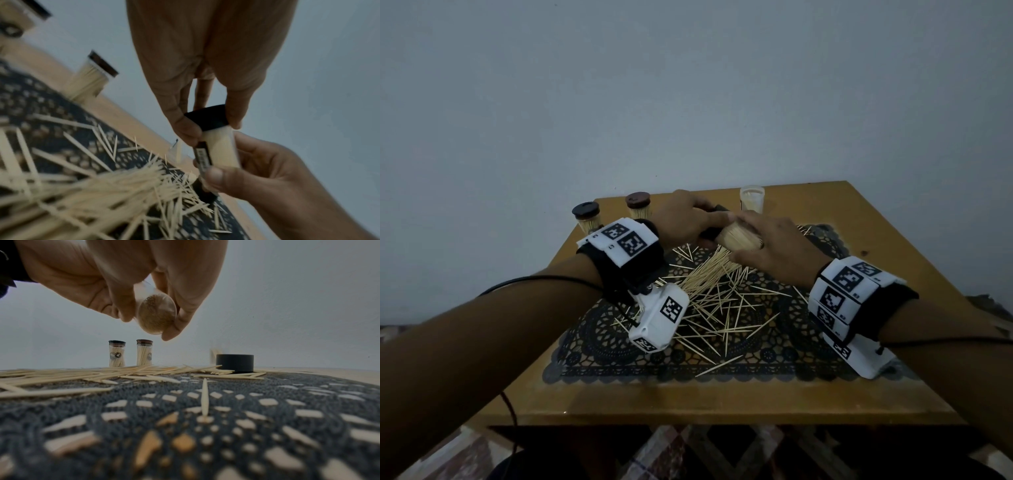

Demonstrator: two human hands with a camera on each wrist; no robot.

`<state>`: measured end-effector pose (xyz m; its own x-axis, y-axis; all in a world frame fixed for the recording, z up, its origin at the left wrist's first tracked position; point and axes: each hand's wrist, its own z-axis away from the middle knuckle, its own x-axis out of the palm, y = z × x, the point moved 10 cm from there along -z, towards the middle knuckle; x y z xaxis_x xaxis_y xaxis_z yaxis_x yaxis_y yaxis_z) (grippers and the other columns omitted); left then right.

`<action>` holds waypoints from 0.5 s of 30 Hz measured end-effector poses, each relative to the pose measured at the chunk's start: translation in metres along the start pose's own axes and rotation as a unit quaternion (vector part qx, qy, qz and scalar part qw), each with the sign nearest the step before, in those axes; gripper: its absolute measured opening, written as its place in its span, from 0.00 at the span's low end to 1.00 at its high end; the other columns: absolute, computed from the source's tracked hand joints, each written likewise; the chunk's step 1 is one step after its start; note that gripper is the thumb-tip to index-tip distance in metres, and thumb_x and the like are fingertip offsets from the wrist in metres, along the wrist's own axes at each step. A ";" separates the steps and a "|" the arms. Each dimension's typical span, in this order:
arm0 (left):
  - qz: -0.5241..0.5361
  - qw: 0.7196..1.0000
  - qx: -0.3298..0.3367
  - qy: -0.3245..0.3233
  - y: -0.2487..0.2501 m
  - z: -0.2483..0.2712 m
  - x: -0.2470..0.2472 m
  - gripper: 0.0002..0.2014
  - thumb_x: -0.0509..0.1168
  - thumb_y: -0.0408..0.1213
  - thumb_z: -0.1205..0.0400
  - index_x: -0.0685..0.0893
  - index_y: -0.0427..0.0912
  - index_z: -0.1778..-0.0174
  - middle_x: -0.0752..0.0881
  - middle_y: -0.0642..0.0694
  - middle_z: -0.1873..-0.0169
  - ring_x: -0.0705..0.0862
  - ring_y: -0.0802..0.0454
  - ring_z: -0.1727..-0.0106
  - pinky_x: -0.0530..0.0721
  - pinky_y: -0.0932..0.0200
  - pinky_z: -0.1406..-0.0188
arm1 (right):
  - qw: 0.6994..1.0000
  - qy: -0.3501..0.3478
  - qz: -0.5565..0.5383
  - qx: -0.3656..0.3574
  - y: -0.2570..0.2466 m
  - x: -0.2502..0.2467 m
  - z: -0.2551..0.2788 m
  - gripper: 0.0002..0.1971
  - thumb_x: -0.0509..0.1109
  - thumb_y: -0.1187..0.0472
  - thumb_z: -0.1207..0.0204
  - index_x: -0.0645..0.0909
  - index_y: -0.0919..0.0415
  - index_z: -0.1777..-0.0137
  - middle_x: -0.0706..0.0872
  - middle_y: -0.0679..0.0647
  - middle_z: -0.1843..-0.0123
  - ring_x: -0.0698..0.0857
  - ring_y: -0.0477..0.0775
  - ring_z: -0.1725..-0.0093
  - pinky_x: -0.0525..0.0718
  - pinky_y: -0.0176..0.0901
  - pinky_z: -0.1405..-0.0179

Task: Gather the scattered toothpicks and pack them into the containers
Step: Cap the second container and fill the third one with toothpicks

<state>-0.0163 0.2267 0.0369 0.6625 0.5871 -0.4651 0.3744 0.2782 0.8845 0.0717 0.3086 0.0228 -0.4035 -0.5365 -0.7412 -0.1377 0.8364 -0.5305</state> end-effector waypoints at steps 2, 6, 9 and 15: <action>-0.005 1.000 0.016 -0.019 0.005 0.004 0.001 0.11 0.73 0.38 0.22 0.88 0.36 0.48 0.90 0.32 0.55 0.89 0.31 0.52 0.86 0.34 0.46 | 1.000 -0.009 -0.029 0.004 -0.001 0.000 0.000 0.21 0.79 0.55 0.28 0.80 0.58 0.37 0.84 0.50 0.54 0.82 0.46 0.63 0.76 0.29 0.70; -0.018 0.998 0.043 -0.044 0.009 0.014 0.002 0.13 0.72 0.32 0.22 0.85 0.35 0.42 0.89 0.34 0.50 0.88 0.34 0.48 0.87 0.40 0.46 | 0.999 -0.035 -0.041 0.006 -0.005 0.004 0.001 0.15 0.78 0.54 0.27 0.80 0.59 0.46 0.82 0.48 0.60 0.79 0.43 0.66 0.73 0.29 0.70; -0.058 0.995 0.063 -0.043 0.012 0.018 0.002 0.17 0.73 0.34 0.22 0.83 0.39 0.38 0.88 0.38 0.48 0.89 0.39 0.49 0.89 0.46 0.50 | 0.998 -0.040 -0.046 0.008 -0.002 0.007 0.001 0.15 0.77 0.52 0.26 0.79 0.59 0.47 0.82 0.50 0.62 0.79 0.45 0.67 0.71 0.33 0.69; -0.181 0.978 0.101 0.006 0.029 0.004 -0.019 0.20 0.77 0.38 0.26 0.84 0.44 0.39 0.89 0.41 0.52 0.88 0.44 0.52 0.88 0.46 0.47 | 0.993 -0.041 -0.067 0.085 0.011 0.008 0.002 0.40 0.79 0.44 0.31 0.69 0.60 0.23 0.83 0.59 0.32 0.86 0.54 0.42 0.86 0.51 0.43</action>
<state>-0.0153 0.2205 0.0717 0.4561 0.4872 -0.7447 0.7043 0.3139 0.6367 0.0692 0.3129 0.0102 -0.3154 -0.6549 -0.6867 -0.0270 0.7296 -0.6834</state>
